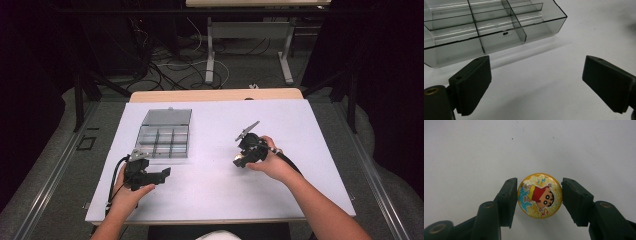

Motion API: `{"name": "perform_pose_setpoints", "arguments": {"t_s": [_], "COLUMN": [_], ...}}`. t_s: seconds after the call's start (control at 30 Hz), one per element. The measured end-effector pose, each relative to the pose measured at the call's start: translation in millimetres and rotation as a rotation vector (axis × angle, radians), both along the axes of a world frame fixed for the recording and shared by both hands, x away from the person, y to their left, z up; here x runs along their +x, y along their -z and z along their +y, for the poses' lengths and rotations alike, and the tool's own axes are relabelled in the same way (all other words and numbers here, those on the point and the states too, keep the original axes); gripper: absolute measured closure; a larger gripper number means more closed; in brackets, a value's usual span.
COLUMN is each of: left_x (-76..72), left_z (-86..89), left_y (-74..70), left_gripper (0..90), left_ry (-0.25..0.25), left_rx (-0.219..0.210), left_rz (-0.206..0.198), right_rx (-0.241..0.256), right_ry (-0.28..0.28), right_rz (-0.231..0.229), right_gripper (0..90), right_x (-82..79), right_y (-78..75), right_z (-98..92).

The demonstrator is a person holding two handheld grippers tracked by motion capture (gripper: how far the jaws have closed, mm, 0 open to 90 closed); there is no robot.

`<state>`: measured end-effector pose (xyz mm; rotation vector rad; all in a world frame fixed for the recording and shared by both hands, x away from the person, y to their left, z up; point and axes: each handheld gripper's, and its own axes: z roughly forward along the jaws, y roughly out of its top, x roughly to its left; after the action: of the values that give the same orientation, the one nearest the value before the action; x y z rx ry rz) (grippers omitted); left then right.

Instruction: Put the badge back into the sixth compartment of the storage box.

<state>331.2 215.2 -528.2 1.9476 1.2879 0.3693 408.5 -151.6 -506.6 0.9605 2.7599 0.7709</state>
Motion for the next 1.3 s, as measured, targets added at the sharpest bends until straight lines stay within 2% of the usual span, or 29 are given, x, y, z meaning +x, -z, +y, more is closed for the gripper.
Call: {"name": "perform_pose_setpoints", "arguments": {"t_s": [0.23, 0.33, 0.37, 0.53, 0.6, 0.63, 1.0, 1.2, 1.3], "left_x": [0.1, 0.0, 0.0, -0.1, -0.2, -0.3, -0.1, -0.3, -0.4], "left_z": [0.3, 0.6, 0.7, 1.4, 1.8, 2.1, 3.2, 3.5, 3.8], "left_y": [0.0, -0.2, -0.2, -0.4, -0.8, -0.9, -0.6, -0.7, -0.7], "left_gripper": [8.8, 8.8, 8.8, 8.8, 8.8, 8.8, 8.8, 8.8, 8.8], "left_ry": [0.001, 0.000, 0.000, -0.001, -0.001, -0.001, -0.007, -0.010, -0.011], "left_rx": [-0.001, -0.001, -0.001, -0.002, 0.000, 0.001, -0.004, -0.004, -0.003], "left_rz": [-0.001, -0.001, -0.001, -0.002, 0.000, 0.002, -0.006, -0.006, -0.007], "right_rx": [0.011, 0.019, 0.018, 0.025, 0.029, 0.031, 0.046, 0.051, 0.055], "right_ry": [-0.010, -0.032, -0.018, -0.035, -0.058, -0.046, -0.069, -0.072, -0.091], "right_rz": [-0.011, -0.021, -0.016, -0.024, -0.039, -0.029, -0.049, -0.045, -0.057], "right_gripper": [46.9, 46.9, 46.9, 46.9, 46.9, 46.9, 46.9, 46.9, 46.9], "right_x": [3.0, 5.1, 4.3, 6.6, 8.6, 7.9, 10.7, 10.3, 11.6], "right_y": [-4.8, -6.2, -7.3, -9.2, -9.3, -10.2, -13.0, -14.4, -14.8], "right_z": [16.1, 23.6, 26.4, 38.5, 42.4, 44.9, 64.1, 74.6, 78.8]}}
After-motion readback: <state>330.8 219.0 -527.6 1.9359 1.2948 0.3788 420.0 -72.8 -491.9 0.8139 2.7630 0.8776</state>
